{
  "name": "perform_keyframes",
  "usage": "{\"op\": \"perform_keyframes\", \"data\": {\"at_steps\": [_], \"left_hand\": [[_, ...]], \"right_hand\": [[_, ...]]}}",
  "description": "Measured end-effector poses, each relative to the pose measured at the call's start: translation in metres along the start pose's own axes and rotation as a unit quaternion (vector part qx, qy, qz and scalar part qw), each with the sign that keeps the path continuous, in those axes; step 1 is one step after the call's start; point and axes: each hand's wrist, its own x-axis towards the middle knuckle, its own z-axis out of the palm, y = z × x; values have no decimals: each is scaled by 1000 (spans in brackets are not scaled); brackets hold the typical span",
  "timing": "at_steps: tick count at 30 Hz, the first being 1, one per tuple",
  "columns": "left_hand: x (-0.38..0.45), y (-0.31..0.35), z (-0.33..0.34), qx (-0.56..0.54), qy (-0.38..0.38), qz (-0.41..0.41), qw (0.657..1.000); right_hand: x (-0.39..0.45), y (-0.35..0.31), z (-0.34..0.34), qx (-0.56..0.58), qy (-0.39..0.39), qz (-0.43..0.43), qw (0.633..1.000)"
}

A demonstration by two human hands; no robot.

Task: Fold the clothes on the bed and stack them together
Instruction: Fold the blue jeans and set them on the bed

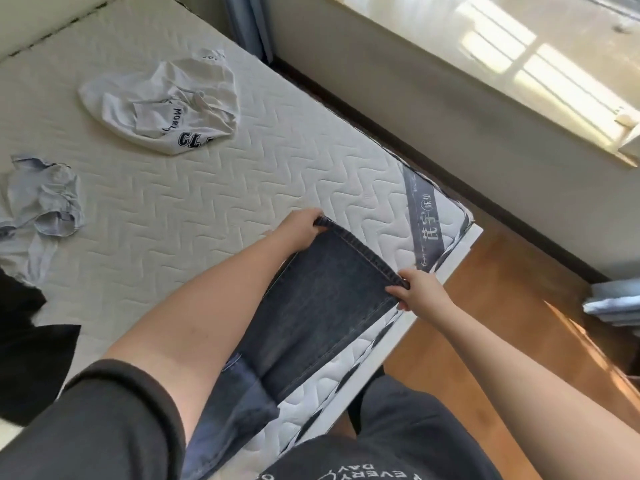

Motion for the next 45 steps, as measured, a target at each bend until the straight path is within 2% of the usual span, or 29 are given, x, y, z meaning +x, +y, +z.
{"op": "perform_keyframes", "data": {"at_steps": [4, 7, 11, 15, 19, 25, 28, 35, 37, 41, 45], "left_hand": [[63, -7, 35, 17, -42, -42, 998], [103, -15, 54, 32, -29, -64, 997], [153, -30, 67, 47, -16, -86, 995], [196, -40, 81, 55, -9, -93, 994], [219, -48, 103, 45, -20, -120, 992], [223, -62, 130, 13, -13, -145, 989], [214, -71, 134, 10, -13, -140, 990], [119, -118, 142, -8, -17, -169, 985], [83, -140, 145, -23, -21, -196, 980], [19, -185, 157, -13, -37, -243, 969], [-29, -231, 170, 12, -59, -280, 958]], "right_hand": [[64, 36, 7, -8, -61, 44, 997], [106, 52, 11, 1, -88, 73, 993], [157, 64, 14, 31, -90, 103, 990], [200, 72, 16, 34, -57, 112, 992], [228, 84, 25, 15, -84, 141, 986], [251, 104, 49, 25, -85, 158, 983], [255, 113, 60, 51, -62, 177, 981], [229, 111, 85, 98, 84, 282, 951], [209, 103, 101, 103, 26, 293, 950], [157, 74, 157, 153, -177, 280, 931], [102, 48, 223, 150, -271, 274, 910]]}}
